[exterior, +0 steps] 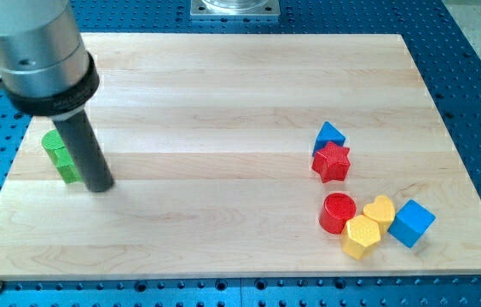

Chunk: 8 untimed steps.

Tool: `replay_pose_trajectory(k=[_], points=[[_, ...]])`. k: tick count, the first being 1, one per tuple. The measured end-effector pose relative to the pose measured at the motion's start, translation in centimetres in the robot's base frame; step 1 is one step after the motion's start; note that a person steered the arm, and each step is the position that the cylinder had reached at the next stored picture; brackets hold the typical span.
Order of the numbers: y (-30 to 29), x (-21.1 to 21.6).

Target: Adjust the green star to the right of the green circle

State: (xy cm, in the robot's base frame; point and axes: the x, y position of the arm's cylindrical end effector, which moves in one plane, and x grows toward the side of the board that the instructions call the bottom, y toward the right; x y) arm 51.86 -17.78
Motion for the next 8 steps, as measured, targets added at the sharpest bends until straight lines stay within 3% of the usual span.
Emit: replay_pose_trajectory(k=[3,6,8], points=[[-1.1,0.2],[-0.7,-4.6],[7.7,-5.5]])
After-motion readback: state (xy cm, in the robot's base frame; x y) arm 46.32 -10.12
